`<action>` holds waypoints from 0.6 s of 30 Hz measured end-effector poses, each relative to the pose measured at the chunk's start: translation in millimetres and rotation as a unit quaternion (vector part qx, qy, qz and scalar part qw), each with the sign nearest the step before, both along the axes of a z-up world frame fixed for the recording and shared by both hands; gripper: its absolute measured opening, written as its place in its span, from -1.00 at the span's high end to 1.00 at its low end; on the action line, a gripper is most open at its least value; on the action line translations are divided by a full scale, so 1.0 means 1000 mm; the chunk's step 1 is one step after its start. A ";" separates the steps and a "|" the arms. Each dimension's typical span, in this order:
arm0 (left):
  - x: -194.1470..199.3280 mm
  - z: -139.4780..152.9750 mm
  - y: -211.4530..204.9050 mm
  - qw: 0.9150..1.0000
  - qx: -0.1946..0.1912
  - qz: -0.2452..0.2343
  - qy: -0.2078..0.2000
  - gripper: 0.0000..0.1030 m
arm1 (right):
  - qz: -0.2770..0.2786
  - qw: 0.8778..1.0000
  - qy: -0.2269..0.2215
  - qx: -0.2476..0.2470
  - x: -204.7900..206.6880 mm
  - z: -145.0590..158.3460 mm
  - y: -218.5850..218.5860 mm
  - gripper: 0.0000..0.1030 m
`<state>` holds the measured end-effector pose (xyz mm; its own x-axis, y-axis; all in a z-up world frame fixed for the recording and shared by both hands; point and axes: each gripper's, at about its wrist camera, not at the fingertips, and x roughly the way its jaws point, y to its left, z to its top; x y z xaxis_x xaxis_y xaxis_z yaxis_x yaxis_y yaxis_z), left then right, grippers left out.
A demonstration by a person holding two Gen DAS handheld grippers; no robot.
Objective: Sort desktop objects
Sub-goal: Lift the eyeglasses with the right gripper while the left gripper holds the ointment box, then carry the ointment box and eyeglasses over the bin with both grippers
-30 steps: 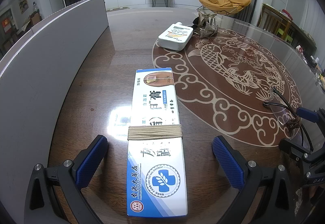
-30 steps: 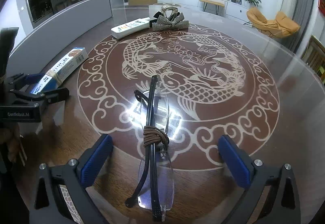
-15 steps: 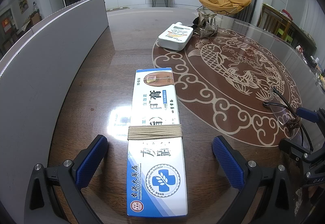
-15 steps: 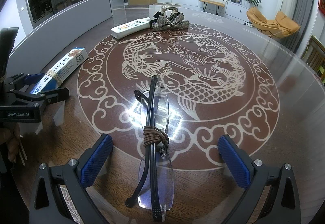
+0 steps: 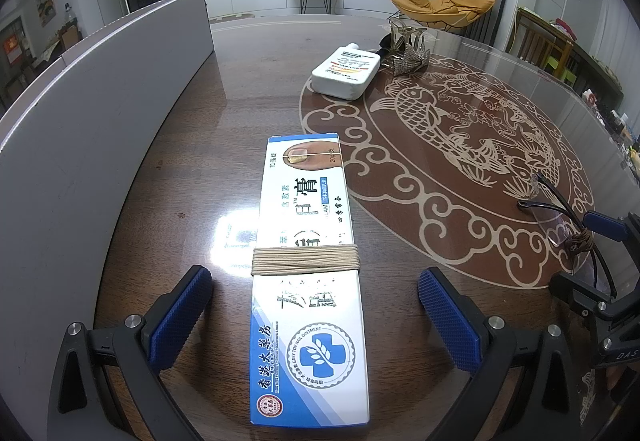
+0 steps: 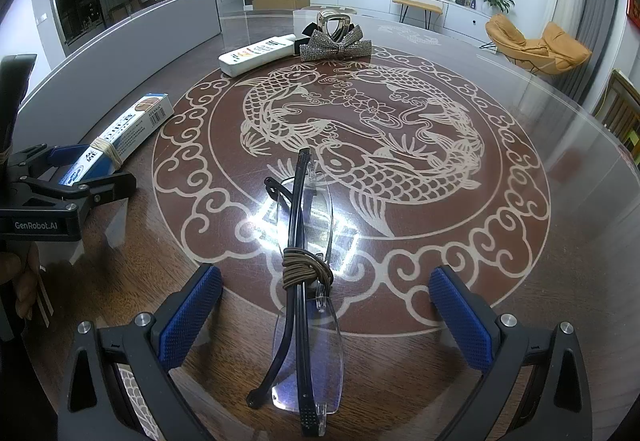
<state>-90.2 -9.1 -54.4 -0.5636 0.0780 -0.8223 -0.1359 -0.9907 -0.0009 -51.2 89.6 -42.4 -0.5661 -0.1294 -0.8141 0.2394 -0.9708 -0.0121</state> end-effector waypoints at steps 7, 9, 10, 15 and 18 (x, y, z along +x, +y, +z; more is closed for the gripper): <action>-0.001 -0.001 0.000 1.000 0.000 0.000 0.000 -1.00 | 0.000 1.000 0.000 0.000 0.000 0.000 0.000 -1.00; -0.001 -0.001 0.000 1.000 0.000 0.000 0.000 -1.00 | 0.000 1.000 0.000 0.000 0.000 0.000 0.000 -1.00; -0.001 -0.001 0.000 1.000 0.000 0.000 0.000 -1.00 | 0.000 1.000 0.000 0.000 0.000 0.000 0.000 -1.00; -0.001 -0.001 0.000 1.000 0.000 0.000 0.000 -1.00 | 0.000 1.000 0.000 0.000 0.000 -0.001 0.000 -1.00; 0.000 0.000 0.000 1.000 0.000 0.000 0.000 -1.00 | 0.000 1.000 0.000 0.000 0.000 -0.001 0.000 -1.00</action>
